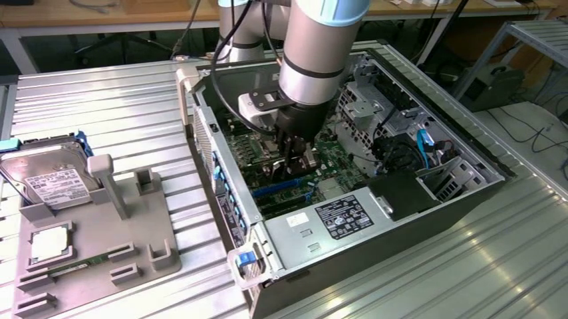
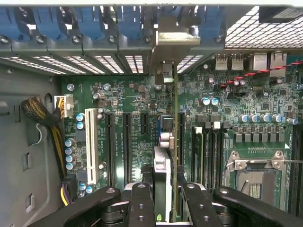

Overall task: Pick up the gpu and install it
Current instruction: 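Insert the gpu into the slot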

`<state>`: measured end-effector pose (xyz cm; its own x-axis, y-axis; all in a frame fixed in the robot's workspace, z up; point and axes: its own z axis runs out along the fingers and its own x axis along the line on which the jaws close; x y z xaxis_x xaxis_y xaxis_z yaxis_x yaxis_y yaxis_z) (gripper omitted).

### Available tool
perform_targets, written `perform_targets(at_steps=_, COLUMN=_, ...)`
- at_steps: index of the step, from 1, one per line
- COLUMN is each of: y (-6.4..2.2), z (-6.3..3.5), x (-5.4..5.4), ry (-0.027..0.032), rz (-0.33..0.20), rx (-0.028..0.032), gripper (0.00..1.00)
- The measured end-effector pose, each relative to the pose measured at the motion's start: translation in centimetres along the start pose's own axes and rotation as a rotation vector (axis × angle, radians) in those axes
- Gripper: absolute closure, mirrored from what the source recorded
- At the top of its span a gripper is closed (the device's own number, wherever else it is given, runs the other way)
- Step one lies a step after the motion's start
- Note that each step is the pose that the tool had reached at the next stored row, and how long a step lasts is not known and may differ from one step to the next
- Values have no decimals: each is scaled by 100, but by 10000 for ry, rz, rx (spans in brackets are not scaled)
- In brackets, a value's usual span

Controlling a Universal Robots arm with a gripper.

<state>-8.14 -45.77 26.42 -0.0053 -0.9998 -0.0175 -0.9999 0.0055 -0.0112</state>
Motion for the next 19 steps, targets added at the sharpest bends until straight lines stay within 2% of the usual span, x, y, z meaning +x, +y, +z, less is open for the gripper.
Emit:
perform_targets(at_steps=6, y=2, z=5, x=0, ry=-1, rz=0, rx=4, gripper=72)
perform_targets(at_steps=19, y=11, z=86, x=1, ry=-1, rz=0, rx=3, gripper=72)
